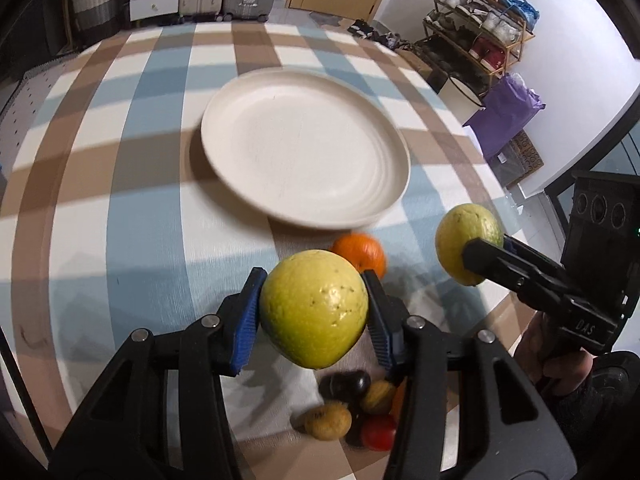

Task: Organize fruits
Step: 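Carry both citruses onto the cream plate and release them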

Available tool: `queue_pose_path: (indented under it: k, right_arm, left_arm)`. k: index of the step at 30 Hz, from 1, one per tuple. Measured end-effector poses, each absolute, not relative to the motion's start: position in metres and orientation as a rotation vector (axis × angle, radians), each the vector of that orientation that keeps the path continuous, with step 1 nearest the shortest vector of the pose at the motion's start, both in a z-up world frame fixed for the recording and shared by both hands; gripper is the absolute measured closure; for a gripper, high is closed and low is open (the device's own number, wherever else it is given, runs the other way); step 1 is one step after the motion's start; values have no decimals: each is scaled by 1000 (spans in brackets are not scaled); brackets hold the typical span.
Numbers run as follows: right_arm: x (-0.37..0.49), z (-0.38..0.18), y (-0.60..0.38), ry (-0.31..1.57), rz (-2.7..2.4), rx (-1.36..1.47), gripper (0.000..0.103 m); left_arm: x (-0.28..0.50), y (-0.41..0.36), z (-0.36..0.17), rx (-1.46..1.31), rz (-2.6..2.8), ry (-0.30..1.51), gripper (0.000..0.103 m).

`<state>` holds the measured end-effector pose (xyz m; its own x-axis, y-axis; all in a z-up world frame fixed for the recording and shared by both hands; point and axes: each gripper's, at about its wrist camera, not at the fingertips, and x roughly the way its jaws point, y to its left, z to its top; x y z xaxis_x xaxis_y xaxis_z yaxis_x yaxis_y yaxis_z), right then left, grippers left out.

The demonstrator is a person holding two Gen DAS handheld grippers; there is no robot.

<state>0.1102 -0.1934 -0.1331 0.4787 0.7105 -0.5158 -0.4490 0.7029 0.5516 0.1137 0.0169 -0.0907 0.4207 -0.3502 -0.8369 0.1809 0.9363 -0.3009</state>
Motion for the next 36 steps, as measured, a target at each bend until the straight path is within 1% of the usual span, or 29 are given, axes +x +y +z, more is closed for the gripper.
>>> queue_pose_path:
  k: [6,12,19,28,36]
  right_arm:
    - [138,-108,-187,765,717,307,53]
    - [173,-93,-179,748,706,237,53]
    - [215,-89,-169,742,701,190,53]
    - [267,-117,-155,807,664,135,53]
    - [279,-132,-147,822,657,87,53]
  left_arm:
    - [154,18,-63,-155,-351,1042,58]
    - [203,16,-55,-145,-359,1034,58]
    - [253,12,-72,-146,-363,1036,58]
    - [308,13,-100,-202,-352,1054,58]
    - [332,5,-120,-227,-361,1081,58]
